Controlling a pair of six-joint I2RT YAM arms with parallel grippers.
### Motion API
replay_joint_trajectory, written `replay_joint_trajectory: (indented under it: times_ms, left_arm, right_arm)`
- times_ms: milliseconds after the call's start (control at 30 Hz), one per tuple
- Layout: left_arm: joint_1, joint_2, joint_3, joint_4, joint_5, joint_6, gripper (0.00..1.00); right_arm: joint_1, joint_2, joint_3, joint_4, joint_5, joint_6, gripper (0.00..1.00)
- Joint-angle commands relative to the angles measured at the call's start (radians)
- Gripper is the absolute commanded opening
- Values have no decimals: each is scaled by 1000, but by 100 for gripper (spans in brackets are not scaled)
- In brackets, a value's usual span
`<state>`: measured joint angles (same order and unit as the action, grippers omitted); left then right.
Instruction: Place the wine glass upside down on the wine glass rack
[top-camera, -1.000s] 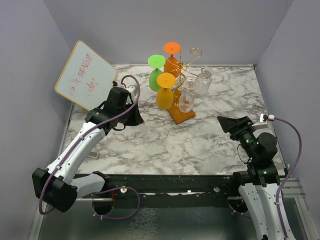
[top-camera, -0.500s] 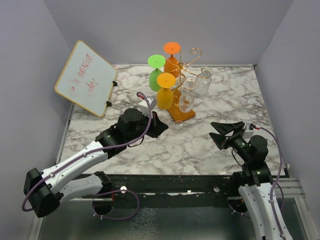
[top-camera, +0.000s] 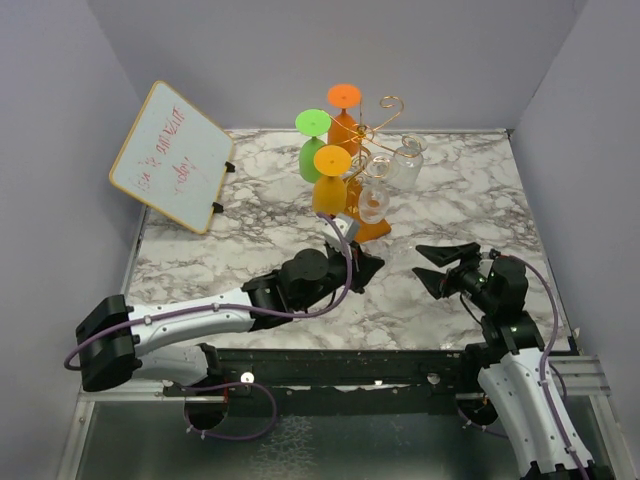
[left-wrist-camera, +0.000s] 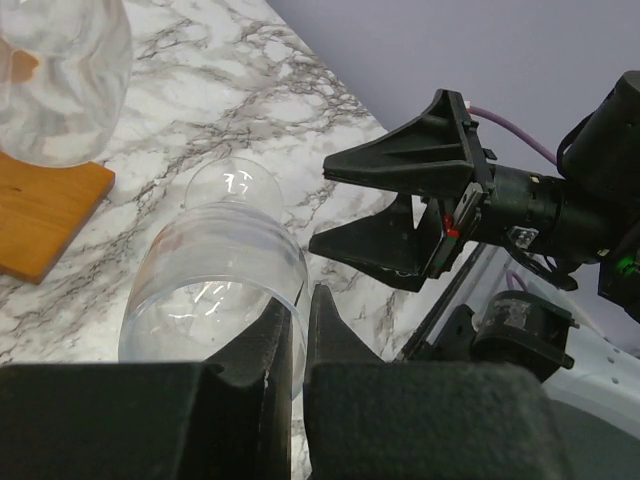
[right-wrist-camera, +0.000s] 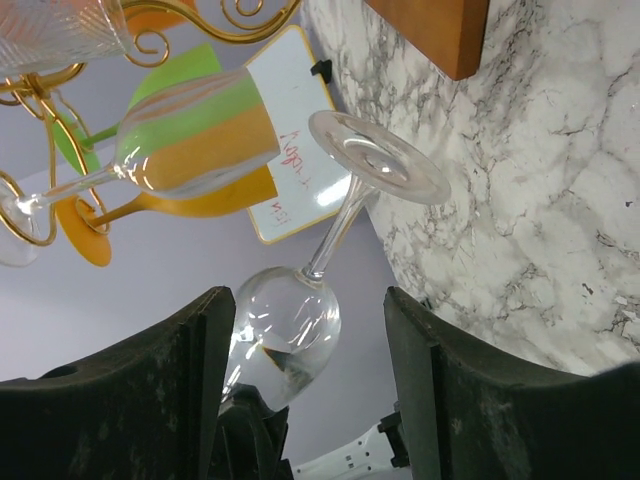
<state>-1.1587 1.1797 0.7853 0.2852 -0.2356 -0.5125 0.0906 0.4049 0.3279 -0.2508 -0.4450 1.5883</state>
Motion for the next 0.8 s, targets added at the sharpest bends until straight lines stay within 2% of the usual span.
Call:
replay_joint_trajectory:
  times_ms: [0,467,633,767]
  left_arm:
    - [-36,75,81,178,-85,84,0]
    - [-78,200,140,271,-59,151,0]
    - [-85,214,143,285,-57,154,0]
    - [-87,213,139,289,-42,151,0]
  right_arm:
    - [3,48,24,52,-1,14,65]
    - [2,163,72,125,33,17,55]
    - [3,181,76,165,34,19,45]
    - [2,186,67,213,41,23,32]
